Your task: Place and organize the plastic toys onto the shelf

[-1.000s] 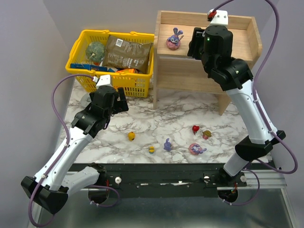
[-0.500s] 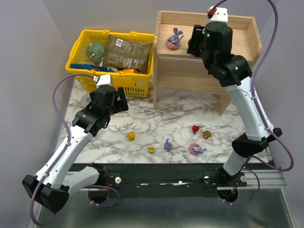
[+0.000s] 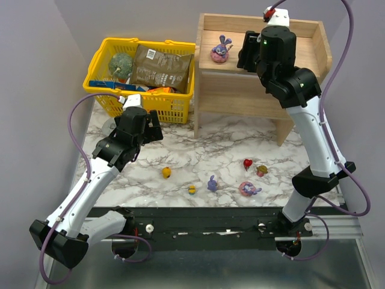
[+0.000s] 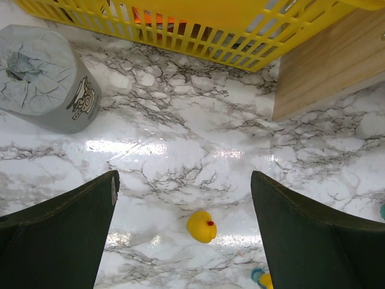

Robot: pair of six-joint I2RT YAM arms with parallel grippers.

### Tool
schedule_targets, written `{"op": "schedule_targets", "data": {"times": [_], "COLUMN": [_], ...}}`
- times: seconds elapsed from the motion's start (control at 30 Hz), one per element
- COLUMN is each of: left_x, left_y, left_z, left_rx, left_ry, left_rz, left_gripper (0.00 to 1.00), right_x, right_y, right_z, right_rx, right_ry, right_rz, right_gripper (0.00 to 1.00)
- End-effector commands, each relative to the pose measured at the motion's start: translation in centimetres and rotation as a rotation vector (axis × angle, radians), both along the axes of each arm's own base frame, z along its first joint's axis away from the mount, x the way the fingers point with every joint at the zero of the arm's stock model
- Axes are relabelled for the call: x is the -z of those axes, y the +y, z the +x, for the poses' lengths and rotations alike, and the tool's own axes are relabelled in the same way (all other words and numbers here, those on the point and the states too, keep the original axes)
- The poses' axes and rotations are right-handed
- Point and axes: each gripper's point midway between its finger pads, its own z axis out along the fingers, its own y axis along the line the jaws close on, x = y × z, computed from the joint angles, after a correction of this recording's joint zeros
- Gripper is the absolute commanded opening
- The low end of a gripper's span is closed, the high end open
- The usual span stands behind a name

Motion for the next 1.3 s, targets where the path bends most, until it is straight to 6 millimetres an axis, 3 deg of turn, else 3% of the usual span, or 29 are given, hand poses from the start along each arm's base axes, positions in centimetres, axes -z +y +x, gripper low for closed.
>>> {"op": "schedule_targets", "data": {"times": [0.0, 0.37, 0.7, 0.93, 1.1, 1.27], "left_x": [-1.1, -0.6, -0.3, -0.2, -0.2, 0.0], "left_y": [-0.2, -0.3, -0.2, -0.3, -0.4, -0.5], "left_z": [0.4, 0.4, 0.1, 0.1, 0.1, 0.1], "left_rx": [0.009, 0.014, 0.009, 0.009, 0.012, 0.011], "left_ry": [-0.026, -0.01, -0.001, 0.002, 0.004, 0.009], "left_rz": [-0.021, -0.023, -0.028, -0.035, -0.042, -0.044], "left_gripper": [0.99, 0.99, 0.99, 0.99, 0.99, 0.99], "right_x": [0.0, 0.9, 0.3, 0.0, 0.4, 1.1], "right_y": [-0.4, -0.9, -1.1, -1.4, -1.4, -1.2], "right_z": [-0.9, -2.4, -4.0, -4.9, -4.8, -3.6], "right_rx": [-0.024, -0.047, -0.088, -0.096, -0.096, -0.075], "right_ry": [0.035, 0.1, 0.115, 0.113, 0.124, 0.129], "right_rz": [-0.006, -0.015, -0.003, 0.006, -0.002, -0.02], "right_gripper": [0.07, 0.04, 0.13, 0.13, 0.13, 0.19]}}
